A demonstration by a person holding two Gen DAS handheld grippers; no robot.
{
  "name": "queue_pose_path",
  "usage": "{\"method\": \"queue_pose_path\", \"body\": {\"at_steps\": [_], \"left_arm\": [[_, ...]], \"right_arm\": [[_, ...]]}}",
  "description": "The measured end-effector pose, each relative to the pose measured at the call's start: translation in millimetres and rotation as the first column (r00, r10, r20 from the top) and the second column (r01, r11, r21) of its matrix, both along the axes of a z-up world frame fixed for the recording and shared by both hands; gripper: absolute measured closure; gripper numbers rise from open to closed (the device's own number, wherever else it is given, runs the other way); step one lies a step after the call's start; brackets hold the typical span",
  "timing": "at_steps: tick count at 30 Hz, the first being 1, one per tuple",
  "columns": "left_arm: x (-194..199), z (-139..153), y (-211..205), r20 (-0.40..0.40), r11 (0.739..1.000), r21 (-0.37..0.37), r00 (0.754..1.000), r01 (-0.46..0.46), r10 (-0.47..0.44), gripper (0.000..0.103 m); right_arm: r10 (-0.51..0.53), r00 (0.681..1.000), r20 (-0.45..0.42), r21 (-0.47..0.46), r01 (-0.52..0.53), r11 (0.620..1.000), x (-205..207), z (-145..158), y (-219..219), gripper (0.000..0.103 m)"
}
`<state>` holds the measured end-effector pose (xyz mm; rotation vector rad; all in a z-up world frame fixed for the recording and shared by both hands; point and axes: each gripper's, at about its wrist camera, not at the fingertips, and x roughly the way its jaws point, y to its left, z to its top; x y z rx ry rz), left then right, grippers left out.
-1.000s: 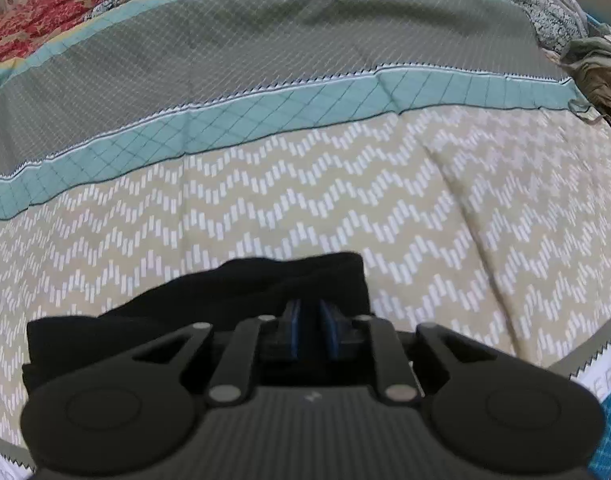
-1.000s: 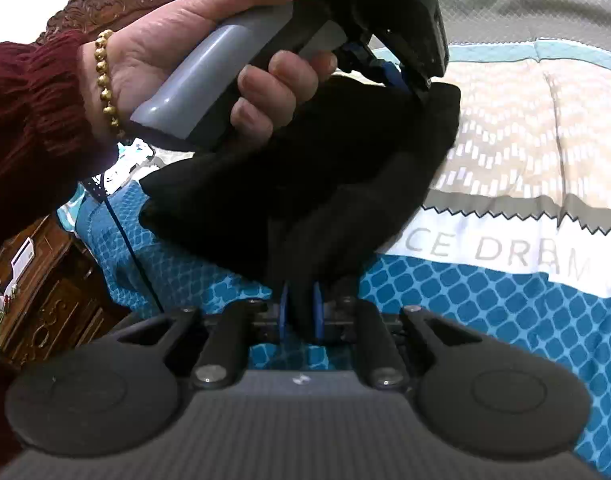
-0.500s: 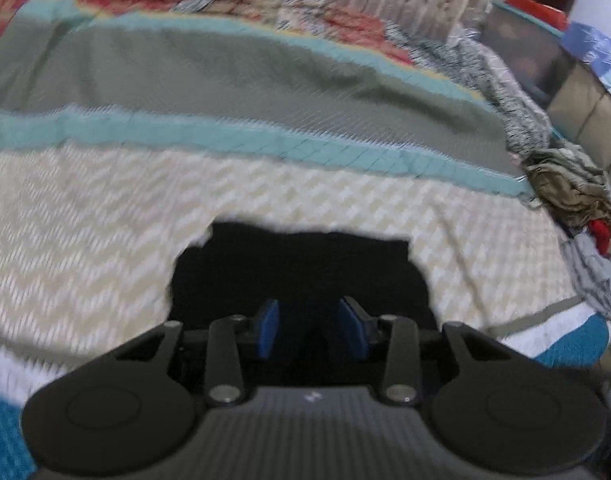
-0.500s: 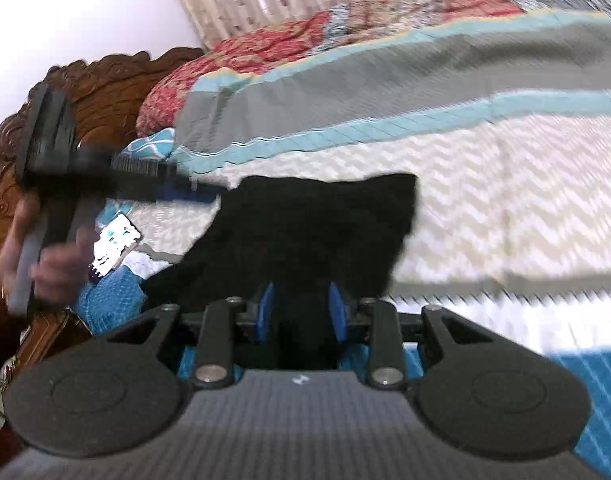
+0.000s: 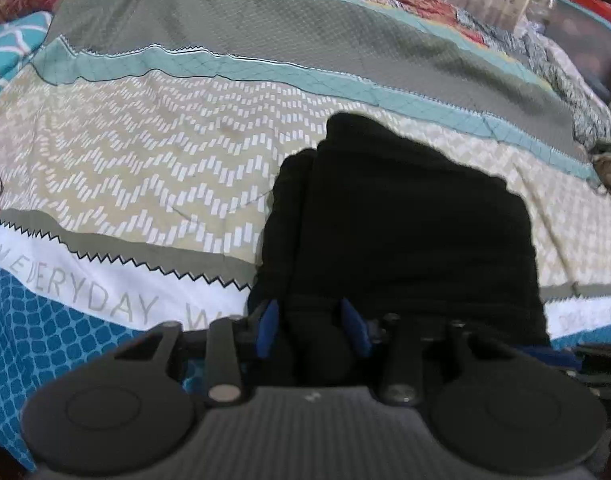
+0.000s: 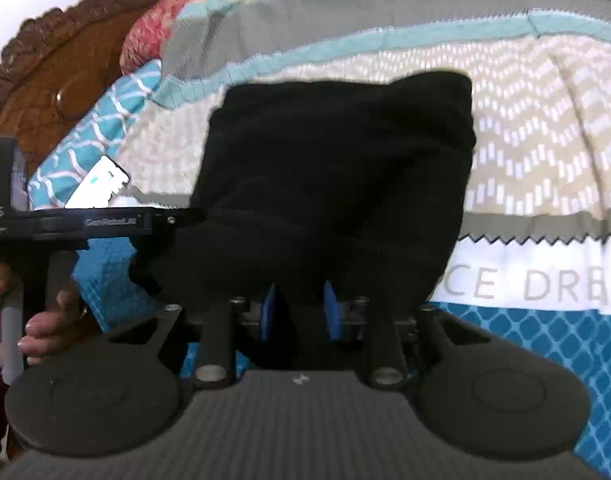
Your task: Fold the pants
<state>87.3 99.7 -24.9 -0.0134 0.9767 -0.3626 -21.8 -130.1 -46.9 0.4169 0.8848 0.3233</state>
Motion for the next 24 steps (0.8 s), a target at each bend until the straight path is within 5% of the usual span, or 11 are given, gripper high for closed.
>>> {"method": "queue_pose_path", "body": {"at_steps": [5, 7, 15, 24], "left_arm": [[-7, 18, 24, 0.07, 0.998, -0.039, 0.997, -0.04, 0.042, 0.026], [-3, 19, 37, 0.067, 0.996, -0.071, 0.996, -0.062, 0.066, 0.0], [35, -19, 53, -0.156, 0.952, -0.299, 0.988, -0.065, 0.018, 0.0], [55, -41, 68, -0.222, 0.912, -0.4, 0.975, -0.09, -0.001, 0.0]], "right_arm": [[-0.067, 0.993, 0.093, 0.025, 0.065, 0.998, -20, 6, -17, 0.052], [-0.122, 0.987, 0.101, 0.069, 0.115, 0.991, -24, 3, -30, 0.043], [-0.244, 0.966, -0.085, 0.319, 0.258, 0.912, -11, -32, -65, 0.023], [-0.231, 0.956, -0.181, 0.419, 0.287, 0.861, -3, -52, -71, 0.018]]}}
